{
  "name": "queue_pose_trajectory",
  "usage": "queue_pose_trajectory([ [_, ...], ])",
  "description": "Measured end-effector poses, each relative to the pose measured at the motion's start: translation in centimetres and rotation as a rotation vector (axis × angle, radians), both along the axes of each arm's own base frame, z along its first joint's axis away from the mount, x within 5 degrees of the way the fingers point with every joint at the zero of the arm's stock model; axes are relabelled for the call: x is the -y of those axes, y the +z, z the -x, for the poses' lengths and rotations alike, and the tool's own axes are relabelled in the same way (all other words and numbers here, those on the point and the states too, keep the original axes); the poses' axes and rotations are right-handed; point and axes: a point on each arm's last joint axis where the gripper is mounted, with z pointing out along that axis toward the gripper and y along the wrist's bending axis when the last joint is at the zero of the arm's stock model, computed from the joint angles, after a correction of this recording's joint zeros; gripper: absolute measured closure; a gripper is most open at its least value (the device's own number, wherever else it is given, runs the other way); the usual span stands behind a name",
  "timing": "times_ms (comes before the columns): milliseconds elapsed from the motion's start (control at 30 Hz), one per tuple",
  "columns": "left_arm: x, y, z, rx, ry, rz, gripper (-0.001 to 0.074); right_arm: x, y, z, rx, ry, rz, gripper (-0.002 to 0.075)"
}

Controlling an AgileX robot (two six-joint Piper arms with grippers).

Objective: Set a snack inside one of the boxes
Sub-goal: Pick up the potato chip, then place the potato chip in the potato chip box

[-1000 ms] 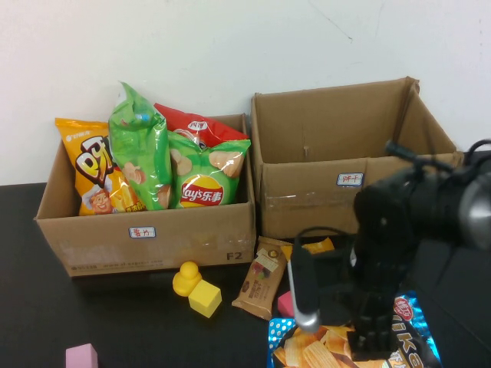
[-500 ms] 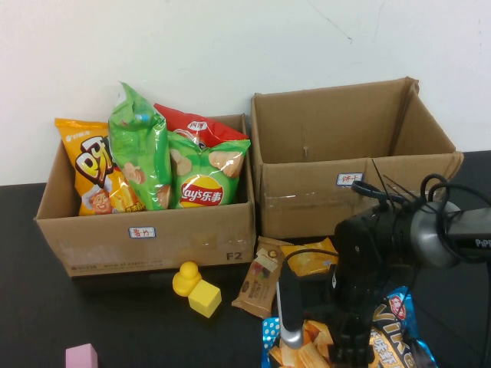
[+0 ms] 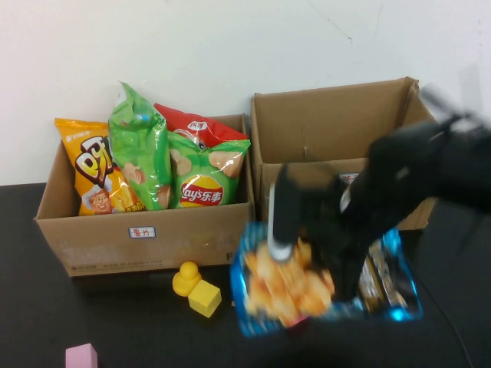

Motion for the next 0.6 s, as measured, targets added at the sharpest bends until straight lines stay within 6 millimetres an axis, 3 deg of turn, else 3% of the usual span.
queue_pose_trajectory([
  [133, 0.0, 0.0, 0.0, 0.000, 0.000, 0.000, 0.0738, 0.1, 5.8, 1.0, 0.132, -0.069, -0.223, 0.0605],
  [300, 0.0, 0.0, 0.0, 0.000, 0.000, 0.000, 0.0738, -1.1, 9.7, 0.1, 0.267, -0.273, -0.616, 0.0605],
  [433, 0.0, 0.0, 0.0, 0.000, 0.000, 0.000, 0.0738, -2.5, 10.7, -1.6, 0.364, -0.426, -0.801, 0.0605],
  [600, 0.0, 0.0, 0.0, 0.000, 0.000, 0.000, 0.0738, -5.0, 10.3, -4.5, 0.385, -0.471, -0.863, 0.0605],
])
